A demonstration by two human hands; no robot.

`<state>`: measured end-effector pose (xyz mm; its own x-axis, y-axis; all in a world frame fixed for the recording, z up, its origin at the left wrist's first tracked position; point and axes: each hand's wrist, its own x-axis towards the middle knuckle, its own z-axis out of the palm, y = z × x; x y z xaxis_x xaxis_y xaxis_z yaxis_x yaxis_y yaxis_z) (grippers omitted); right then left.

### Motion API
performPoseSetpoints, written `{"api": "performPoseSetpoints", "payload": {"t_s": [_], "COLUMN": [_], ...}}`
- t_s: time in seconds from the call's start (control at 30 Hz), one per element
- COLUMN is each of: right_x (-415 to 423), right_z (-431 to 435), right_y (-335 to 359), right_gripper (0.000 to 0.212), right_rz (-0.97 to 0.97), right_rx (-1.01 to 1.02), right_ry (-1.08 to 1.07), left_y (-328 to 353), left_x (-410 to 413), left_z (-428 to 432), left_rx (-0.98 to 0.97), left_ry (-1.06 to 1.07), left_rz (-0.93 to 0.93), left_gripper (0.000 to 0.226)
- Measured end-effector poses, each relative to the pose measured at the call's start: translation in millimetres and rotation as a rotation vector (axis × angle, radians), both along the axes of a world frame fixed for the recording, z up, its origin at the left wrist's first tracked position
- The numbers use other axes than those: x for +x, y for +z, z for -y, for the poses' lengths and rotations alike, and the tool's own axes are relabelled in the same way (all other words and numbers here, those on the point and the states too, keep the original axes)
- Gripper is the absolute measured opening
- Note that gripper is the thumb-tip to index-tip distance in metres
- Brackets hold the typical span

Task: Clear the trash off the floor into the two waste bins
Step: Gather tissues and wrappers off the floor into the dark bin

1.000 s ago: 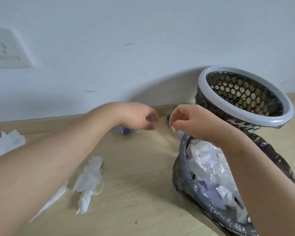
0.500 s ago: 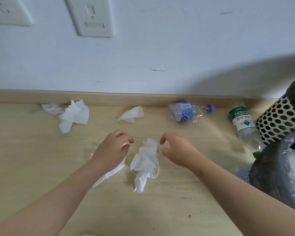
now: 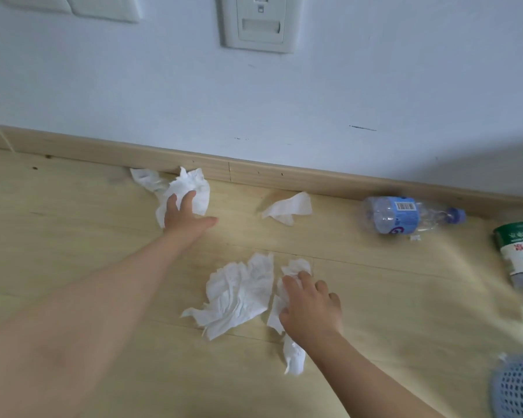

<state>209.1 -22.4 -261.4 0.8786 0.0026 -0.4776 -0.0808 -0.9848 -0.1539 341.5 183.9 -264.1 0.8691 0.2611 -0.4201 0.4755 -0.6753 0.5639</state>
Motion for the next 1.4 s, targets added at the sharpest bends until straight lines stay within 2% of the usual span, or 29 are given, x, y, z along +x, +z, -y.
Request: {"api": "performPoseSetpoints", "payload": {"t_s": [0.03, 0.07, 0.17, 0.2, 0.27, 0.37, 0.43, 0.53, 0.6, 0.7, 0.73, 0.83, 0.9, 0.93, 1.03, 1.1, 1.2, 1.3, 1.4], "right_x": [0.3, 0.9, 1.8, 1.9, 3.7, 6.9, 7.5, 6.4, 5.2, 0.2, -2.9, -10.0, -11.5, -12.2, -10.7, -7.5, -2.3, -0.2, -0.7], "right_z": [1.7, 3.2, 7.2, 8.3, 8.5, 6.4, 6.4, 8.3, 9.5, 14.4, 16.5, 17.8, 17.8, 17.9, 16.6, 14.1, 9.1, 5.7, 6.0], "right_y": [-0.7, -1.7, -3.0, -3.4, -4.4, -3.5, -2.8, -2.6, -3.0, -3.5, -4.1, -4.1, -4.2, -5.1, -7.8, -10.0, -12.3, -13.6, -13.5], "right_gripper": [0.05, 0.05, 0.05, 0.05, 0.05, 0.05, 0.049, 0.05, 0.05, 0.05, 0.05, 0.05, 0.05, 0.05, 0.05, 0.051, 0.051, 0.051, 0.05], "right_rz": [0.014, 0.019, 0.011, 0.01, 0.005, -0.011, -0.015, -0.009, -0.01, -0.007, -0.007, -0.009, -0.003, 0.006, 0.031, 0.041, 0.049, 0.055, 0.055], "right_rx": [-0.006, -0.005, -0.009, -0.009, 0.0, 0.02, 0.032, 0.046, 0.061, 0.072, 0.073, 0.069, 0.067, 0.067, 0.068, 0.062, 0.068, 0.086, 0.092], "right_ry": [0.012, 0.022, 0.037, 0.036, 0.025, 0.002, -0.013, -0.018, -0.017, -0.023, -0.028, -0.031, -0.027, -0.029, -0.063, -0.076, -0.088, -0.096, -0.086], "left_y": [-1.0, -2.2, -5.4, -7.5, -12.3, -11.8, -7.6, -2.4, -0.6, -0.5, -2.9, -8.0, -8.7, -10.3, -17.0, -22.9, -24.6, -21.0, -17.9], "left_x": [7.3, 12.5, 10.9, 5.5, -9.4, -33.3, -42.0, -27.6, -6.4, 24.8, 33.4, 52.4, 58.4, 59.3, 52.7, 39.5, 5.1, -34.9, -69.9], "left_z": [-2.8, -5.1, -4.8, -2.6, 5.2, 16.8, 22.1, 14.9, 3.3, -14.5, -20.2, -35.1, -39.0, -39.6, -36.8, -31.2, -12.0, 9.6, 24.4], "left_rx": [-0.072, -0.052, 0.237, 0.268, 0.196, -0.033, -0.121, -0.068, 0.018, 0.181, 0.184, -0.012, -0.114, -0.105, 0.111, 0.244, 0.345, 0.298, 0.112], "left_ry": [0.031, -0.006, -0.237, -0.29, -0.368, -0.448, -0.385, -0.146, -0.057, -0.051, -0.038, 0.104, 0.155, 0.143, 0.001, -0.112, -0.283, -0.402, -0.449], "left_rz": [-0.037, -0.067, -0.098, -0.092, -0.082, -0.051, 0.036, 0.252, 0.294, 0.195, 0.152, 0.031, -0.005, -0.017, -0.047, -0.034, 0.015, 0.08, 0.104], "left_gripper": [0.079, 0.079, 0.067, 0.062, 0.054, 0.036, 0.024, 0.015, 0.021, 0.046, 0.054, 0.069, 0.071, 0.07, 0.067, 0.063, 0.06, 0.055, 0.049]}}
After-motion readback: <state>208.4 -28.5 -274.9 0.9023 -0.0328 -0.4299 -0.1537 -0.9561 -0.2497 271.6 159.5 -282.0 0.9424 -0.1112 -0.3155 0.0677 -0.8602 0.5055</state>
